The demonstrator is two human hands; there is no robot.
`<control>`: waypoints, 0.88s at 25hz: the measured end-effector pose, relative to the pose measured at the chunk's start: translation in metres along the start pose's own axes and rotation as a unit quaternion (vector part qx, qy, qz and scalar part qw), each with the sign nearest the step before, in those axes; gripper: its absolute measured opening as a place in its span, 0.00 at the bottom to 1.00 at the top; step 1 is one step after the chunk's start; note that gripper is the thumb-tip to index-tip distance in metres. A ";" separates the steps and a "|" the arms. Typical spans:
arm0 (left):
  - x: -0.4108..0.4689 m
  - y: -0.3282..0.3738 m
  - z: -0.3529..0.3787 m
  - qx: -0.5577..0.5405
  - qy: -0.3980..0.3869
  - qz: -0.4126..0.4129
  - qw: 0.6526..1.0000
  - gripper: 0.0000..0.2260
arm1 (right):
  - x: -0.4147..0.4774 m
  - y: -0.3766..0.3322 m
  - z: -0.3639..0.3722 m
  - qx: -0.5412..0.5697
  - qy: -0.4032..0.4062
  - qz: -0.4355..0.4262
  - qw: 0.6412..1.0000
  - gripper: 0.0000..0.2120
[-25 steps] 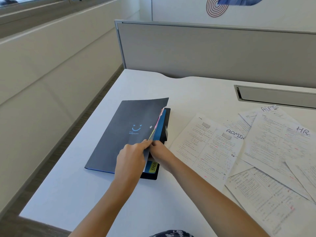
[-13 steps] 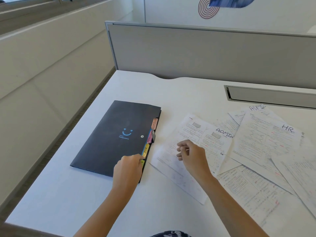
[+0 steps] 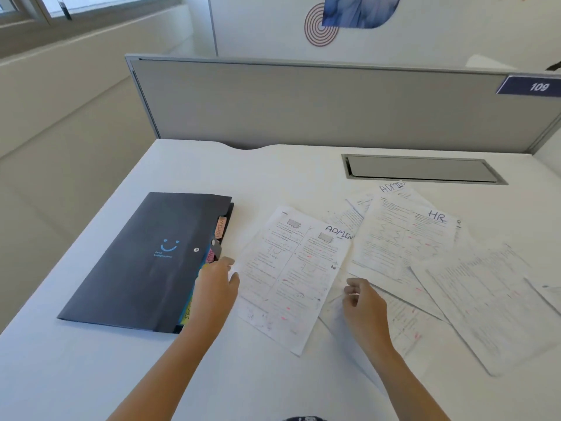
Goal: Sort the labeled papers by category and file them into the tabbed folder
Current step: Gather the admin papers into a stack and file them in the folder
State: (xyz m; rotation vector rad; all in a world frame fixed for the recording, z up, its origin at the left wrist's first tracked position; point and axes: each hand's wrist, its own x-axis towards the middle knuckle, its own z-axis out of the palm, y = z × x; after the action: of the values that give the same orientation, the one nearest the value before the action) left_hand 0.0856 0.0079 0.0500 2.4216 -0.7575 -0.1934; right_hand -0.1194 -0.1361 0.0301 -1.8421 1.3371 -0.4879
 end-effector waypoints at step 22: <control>-0.062 0.081 0.045 -0.050 0.034 -0.050 0.997 0.21 | 0.032 0.027 -0.079 0.140 -0.055 -0.025 0.988 0.06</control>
State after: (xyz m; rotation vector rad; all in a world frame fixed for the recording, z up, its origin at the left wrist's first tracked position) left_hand -0.0174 -0.0331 0.0580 2.3606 -0.5821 -0.1827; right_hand -0.1788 -0.1983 0.0531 -1.6492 1.0909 -0.5615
